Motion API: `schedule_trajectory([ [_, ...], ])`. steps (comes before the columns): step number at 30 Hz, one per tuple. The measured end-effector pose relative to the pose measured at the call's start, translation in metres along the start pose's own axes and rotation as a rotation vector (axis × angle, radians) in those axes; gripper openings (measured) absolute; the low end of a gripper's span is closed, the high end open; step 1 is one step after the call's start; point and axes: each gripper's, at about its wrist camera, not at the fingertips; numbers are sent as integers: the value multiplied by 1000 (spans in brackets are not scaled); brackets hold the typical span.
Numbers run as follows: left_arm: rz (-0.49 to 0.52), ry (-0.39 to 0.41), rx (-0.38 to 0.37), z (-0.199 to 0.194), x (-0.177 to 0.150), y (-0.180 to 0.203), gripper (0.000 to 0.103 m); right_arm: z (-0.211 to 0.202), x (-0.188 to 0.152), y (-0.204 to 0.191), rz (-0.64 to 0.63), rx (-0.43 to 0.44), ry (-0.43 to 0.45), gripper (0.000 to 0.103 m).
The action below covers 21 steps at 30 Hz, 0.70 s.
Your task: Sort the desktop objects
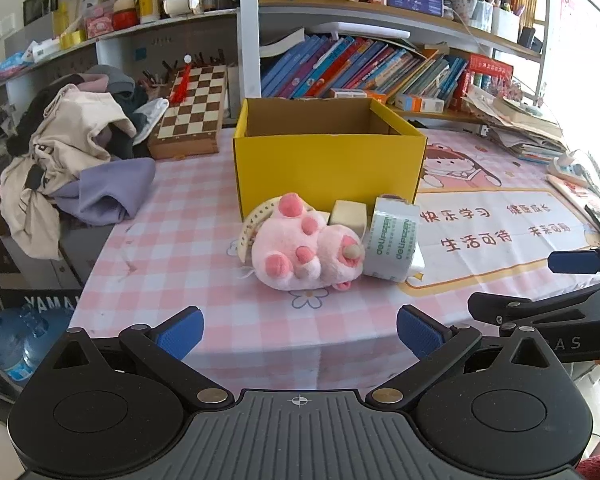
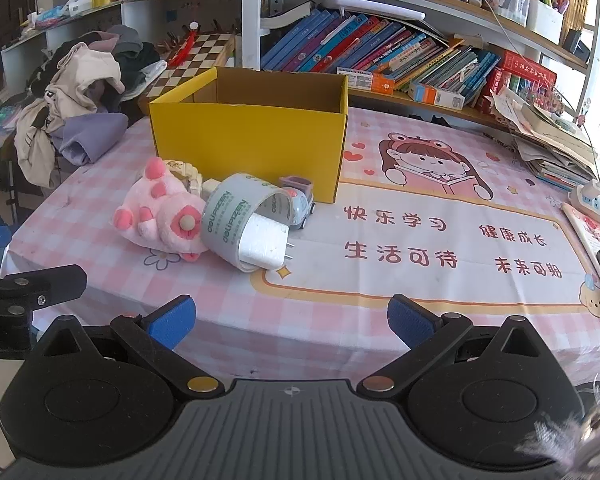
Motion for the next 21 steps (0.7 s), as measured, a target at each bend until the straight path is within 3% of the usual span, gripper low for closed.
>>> schedule_trajectory([
  [21, -17, -25, -6, 2, -2, 0, 103, 2, -2, -1, -4, 9, -4, 103],
])
Point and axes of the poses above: each gripper's, at about its wrist camera, not at the fingertips, and z roughly the way its jaws point, y to its right, x to its top, and after that the axes turned 13 degrees about -x, right-handed
